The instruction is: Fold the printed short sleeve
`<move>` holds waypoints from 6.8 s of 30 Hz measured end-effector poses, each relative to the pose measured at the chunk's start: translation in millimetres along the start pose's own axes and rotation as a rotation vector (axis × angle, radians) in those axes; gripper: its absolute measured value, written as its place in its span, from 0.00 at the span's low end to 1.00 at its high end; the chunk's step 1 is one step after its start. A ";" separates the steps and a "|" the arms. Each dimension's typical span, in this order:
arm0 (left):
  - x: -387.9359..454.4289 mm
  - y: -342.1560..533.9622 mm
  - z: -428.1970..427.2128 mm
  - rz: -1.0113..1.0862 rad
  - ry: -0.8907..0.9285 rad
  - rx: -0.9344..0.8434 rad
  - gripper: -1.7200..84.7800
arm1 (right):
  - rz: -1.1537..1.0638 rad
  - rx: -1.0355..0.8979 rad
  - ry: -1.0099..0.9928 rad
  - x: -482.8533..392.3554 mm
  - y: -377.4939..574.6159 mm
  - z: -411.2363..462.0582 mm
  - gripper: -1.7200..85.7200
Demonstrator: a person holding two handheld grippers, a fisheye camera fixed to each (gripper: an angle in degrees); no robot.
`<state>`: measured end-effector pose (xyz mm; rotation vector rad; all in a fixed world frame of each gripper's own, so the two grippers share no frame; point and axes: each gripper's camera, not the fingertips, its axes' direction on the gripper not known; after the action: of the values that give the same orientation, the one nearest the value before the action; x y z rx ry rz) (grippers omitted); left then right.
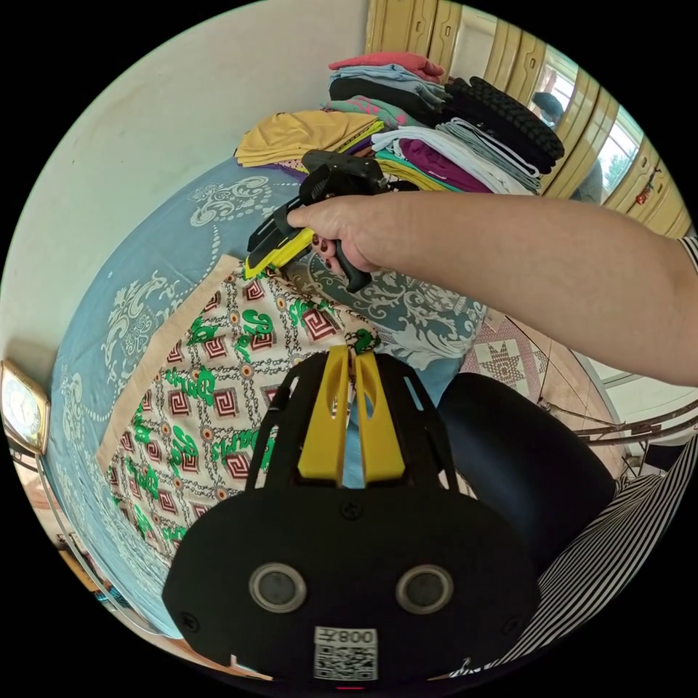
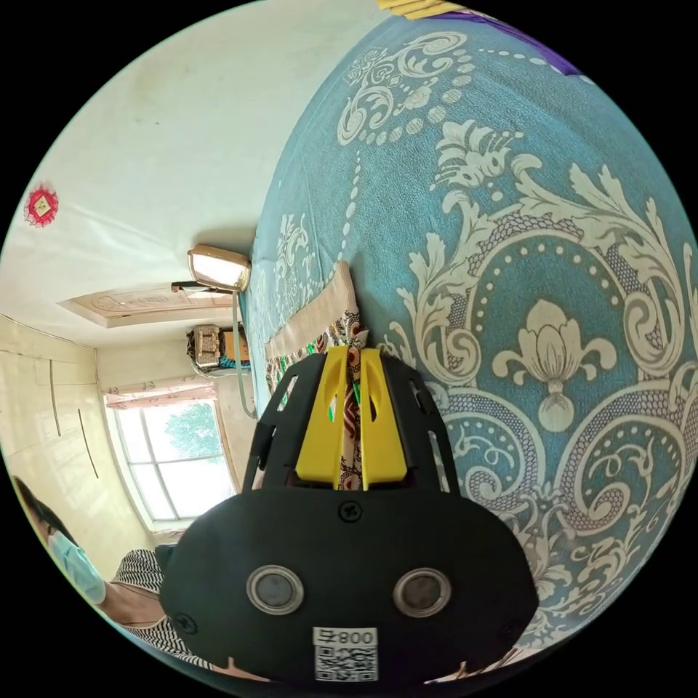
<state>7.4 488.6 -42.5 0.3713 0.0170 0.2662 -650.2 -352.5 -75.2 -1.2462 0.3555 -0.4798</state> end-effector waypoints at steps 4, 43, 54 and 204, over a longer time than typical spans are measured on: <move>0.3 6.4 1.3 0.014 0.007 -0.003 0.03 | -0.007 -0.001 0.012 -9.9 0.5 1.8 0.04; -213.0 424.8 29.6 -0.527 0.217 0.310 0.03 | -0.229 0.062 -0.049 -293.4 38.1 75.2 0.03; -295.3 609.6 111.5 -0.803 0.297 0.362 0.03 | -0.288 -0.098 0.035 -388.7 -0.8 215.5 0.03; -307.2 784.1 243.8 -0.994 0.234 0.192 0.06 | -0.954 -0.438 0.794 -649.3 416.9 201.8 0.02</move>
<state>-472.4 1025.5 457.8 0.4778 0.4481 -0.6820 -1035.1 256.1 -418.2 -1.5733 0.5331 -1.8149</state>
